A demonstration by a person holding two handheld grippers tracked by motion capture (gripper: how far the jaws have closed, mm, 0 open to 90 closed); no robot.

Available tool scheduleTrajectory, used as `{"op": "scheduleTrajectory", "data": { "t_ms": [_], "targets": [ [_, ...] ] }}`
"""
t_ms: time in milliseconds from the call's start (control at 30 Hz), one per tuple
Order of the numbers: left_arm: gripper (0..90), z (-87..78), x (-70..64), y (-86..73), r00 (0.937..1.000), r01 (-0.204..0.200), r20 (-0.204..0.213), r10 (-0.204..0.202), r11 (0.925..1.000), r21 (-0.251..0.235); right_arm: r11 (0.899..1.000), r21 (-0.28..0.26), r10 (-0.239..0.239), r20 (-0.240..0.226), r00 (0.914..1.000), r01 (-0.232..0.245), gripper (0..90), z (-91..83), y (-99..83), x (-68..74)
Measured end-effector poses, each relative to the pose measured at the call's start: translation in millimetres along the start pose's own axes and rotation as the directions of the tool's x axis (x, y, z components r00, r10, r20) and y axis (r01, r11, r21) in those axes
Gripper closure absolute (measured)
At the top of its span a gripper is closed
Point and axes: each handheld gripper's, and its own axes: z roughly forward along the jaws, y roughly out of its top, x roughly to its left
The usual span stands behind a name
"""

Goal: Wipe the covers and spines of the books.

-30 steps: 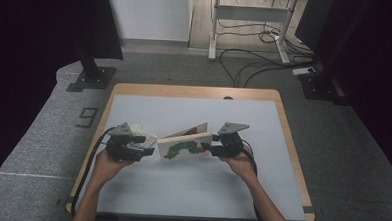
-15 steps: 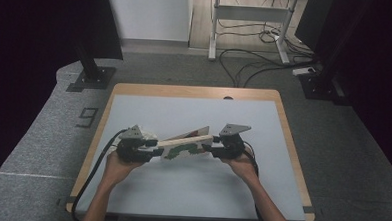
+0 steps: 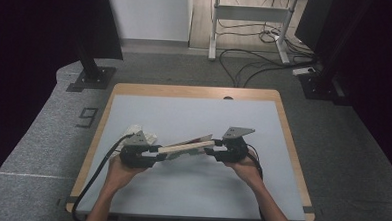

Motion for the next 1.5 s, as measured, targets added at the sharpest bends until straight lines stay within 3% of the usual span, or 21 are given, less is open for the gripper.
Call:
{"op": "scheduleTrajectory", "data": {
  "t_ms": [500, 933, 1500],
  "targets": [
    [53.8, -0.1, -21.6, -4.3, 0.9995, -0.016, -0.026, 0.016, 0.9998, 0.007, 1.0, 0.021, -0.019, 0.003, 0.9998, 0.019, 45.5, -12.0, -6.4, 8.5],
    [43.0, 2.5, -39.3, -13.6, 0.9985, -0.005, -0.055, 0.006, 0.9996, 0.026, 0.998, 0.063, -0.026, 0.008, 0.9996, 0.026, 33.6, -16.3, -13.7, 19.8],
    [36.6, 8.8, -64.0, -32.1, 0.994, 0.021, -0.109, -0.013, 0.9972, 0.073, 0.993, 0.103, -0.055, 0.014, 0.9984, 0.053, 33.6, -18.2, -33.7, 36.2]
  ]
}}
